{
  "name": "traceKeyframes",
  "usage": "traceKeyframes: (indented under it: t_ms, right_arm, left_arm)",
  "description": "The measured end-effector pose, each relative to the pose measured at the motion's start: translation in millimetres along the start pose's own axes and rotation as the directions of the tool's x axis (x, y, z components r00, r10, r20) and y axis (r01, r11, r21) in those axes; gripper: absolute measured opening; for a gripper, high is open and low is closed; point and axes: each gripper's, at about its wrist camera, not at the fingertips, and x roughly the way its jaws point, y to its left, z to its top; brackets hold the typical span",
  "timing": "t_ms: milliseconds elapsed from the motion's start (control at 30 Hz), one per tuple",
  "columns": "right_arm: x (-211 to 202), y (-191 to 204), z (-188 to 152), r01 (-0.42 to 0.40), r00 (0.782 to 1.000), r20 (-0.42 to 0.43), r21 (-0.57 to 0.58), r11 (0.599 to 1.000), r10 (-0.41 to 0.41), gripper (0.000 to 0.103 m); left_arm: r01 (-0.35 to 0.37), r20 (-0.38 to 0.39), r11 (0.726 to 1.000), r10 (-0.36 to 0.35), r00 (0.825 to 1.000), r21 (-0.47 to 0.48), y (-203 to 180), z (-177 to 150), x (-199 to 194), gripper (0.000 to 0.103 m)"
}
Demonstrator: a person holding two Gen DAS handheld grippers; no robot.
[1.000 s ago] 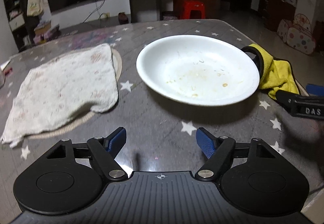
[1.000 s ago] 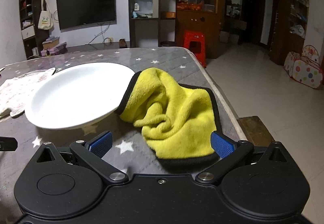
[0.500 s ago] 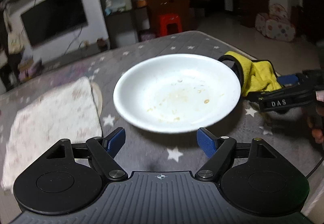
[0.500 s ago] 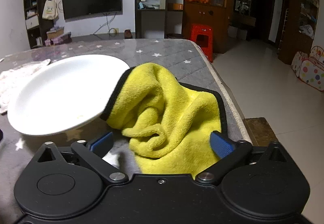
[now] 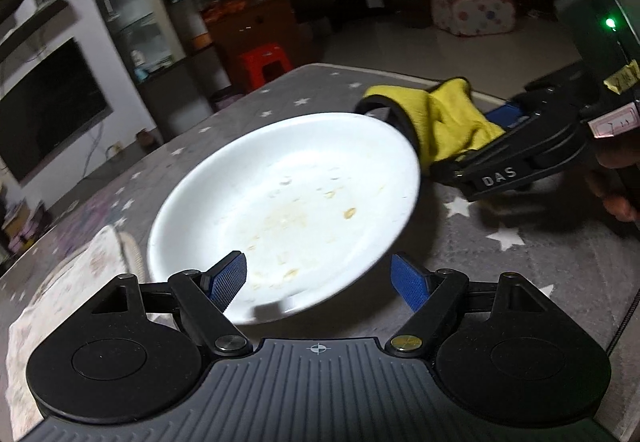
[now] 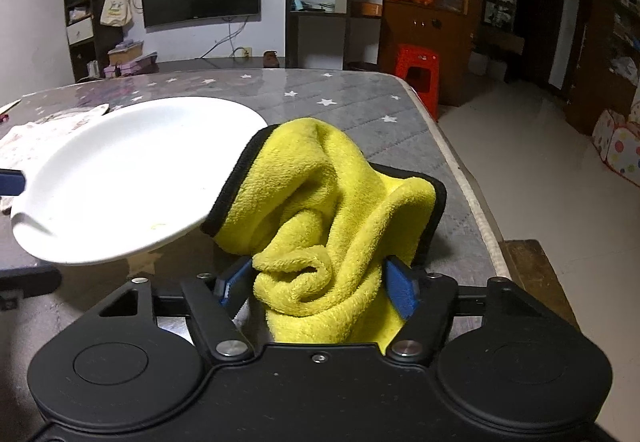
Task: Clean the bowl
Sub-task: 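Grasp the white bowl rim with the left gripper while the right holds the towel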
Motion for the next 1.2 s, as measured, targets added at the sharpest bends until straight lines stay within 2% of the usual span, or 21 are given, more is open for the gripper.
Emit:
traceKeyframes:
  t_ms: [233,433,500,533,600,700,767,900,1200]
  right_arm:
    - [0.5,-6.0,-2.0,-0.018,1.0,0.013,0.018,1.0,0.018,0.072]
    - [2.4,-5.4,1.5,-0.016,1.0,0.009,0.009,1.0,0.016,0.071]
    - [1.2,-5.1,1.5,-0.019,1.0,0.014,0.005,1.0,0.019,0.06]
    - [0.5,-4.0,1.8,-0.019,1.0,0.015,-0.002,1.0,0.019,0.058]
    - [0.8,-3.6,2.9,-0.02,1.0,0.013,0.0,1.0,0.02,0.054]
    - [1.3,-3.4,3.5,-0.018,1.0,0.015,0.0,1.0,0.018,0.047]
    - [0.6,-2.0,3.8,-0.017,1.0,0.014,-0.013,1.0,0.017,0.043]
    - [-1.9,2.6,2.4,-0.025,1.0,0.013,-0.036,0.999,0.025,0.037]
    - [-11.6,14.9,-4.9,-0.053,0.998,0.018,-0.075,0.996,0.055,0.036]
  left_arm:
    - [0.017,-0.006,0.999,-0.017,1.0,0.032,-3.4,1.5,17.2,0.079]
    - [0.045,0.012,0.998,-0.046,0.999,0.043,-1.5,3.2,24.5,0.069]
    - [0.046,0.025,0.997,-0.048,0.999,0.069,-3.8,4.5,26.3,0.059]
    - [0.049,0.029,0.996,-0.052,0.998,0.081,-5.0,4.8,27.2,0.053]
    - [0.059,0.037,0.993,-0.063,0.997,0.1,-8.0,6.1,27.0,0.049]
    - [0.074,0.044,0.989,-0.08,0.996,0.124,-12.9,6.3,26.7,0.037]
    - [0.087,0.046,0.987,-0.094,0.995,0.135,-16.3,5.8,25.8,0.024]
    - [0.08,0.053,0.984,-0.09,0.995,0.156,-20.3,4.1,22.8,0.022]
    - [0.12,0.046,0.983,-0.127,0.991,0.137,-10.2,1.5,17.0,0.022]
